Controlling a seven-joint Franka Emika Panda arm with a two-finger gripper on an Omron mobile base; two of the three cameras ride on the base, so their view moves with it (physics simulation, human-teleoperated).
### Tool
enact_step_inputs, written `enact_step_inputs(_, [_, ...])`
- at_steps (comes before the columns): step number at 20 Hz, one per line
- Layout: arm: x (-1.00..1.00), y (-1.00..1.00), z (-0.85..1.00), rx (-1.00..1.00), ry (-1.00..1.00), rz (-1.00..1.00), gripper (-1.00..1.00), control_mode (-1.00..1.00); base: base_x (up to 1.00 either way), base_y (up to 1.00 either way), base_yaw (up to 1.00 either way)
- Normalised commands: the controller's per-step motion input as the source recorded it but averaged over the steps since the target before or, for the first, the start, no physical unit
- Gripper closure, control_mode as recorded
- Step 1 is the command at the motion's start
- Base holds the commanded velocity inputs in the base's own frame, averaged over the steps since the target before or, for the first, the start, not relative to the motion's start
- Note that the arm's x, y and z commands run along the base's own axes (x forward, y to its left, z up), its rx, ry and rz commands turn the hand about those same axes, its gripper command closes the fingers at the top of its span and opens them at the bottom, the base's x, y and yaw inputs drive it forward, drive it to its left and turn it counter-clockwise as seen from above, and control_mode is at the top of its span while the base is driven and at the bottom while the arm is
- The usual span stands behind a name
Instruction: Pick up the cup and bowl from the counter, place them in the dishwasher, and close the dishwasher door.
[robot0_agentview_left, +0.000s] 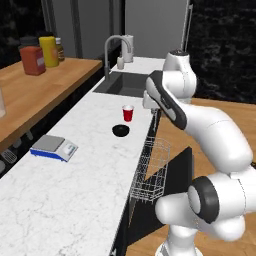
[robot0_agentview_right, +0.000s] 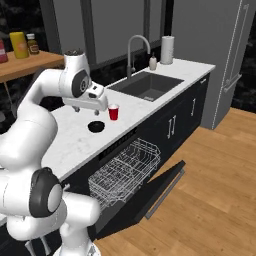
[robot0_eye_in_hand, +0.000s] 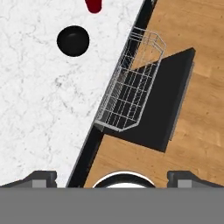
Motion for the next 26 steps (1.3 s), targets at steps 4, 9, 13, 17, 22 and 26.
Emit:
enact_step_inputs(4, [1.0, -0.44, -0.32, 0.04, 0.12, -0.17, -1.0, -1.0, 0.0, 0.0, 0.0])
enact_step_inputs(9, [0.9, -0.35, -0.6, 0.07, 0.07, -0.16, -1.0, -1.0, 0.0, 0.0, 0.0])
enact_step_inputs(13, [1.0, 0.01, -0.67, 0.05, 0.0, -0.17, -1.0, -1.0, 0.0, 0.0, 0.0])
enact_step_inputs(17, [0.85, 0.29, -0.39, 0.05, 0.0, -0.12, -1.0, -1.0, 0.0, 0.0, 0.0])
enact_step_inputs(22, [0.5, 0.46, -0.18, 0.04, -0.12, -0.1, -1.0, -1.0, 0.0, 0.0, 0.0])
enact_step_inputs(26, [0.42, 0.25, -0.11, 0.02, -0.17, -0.12, -1.0, -1.0, 0.0, 0.0, 0.0])
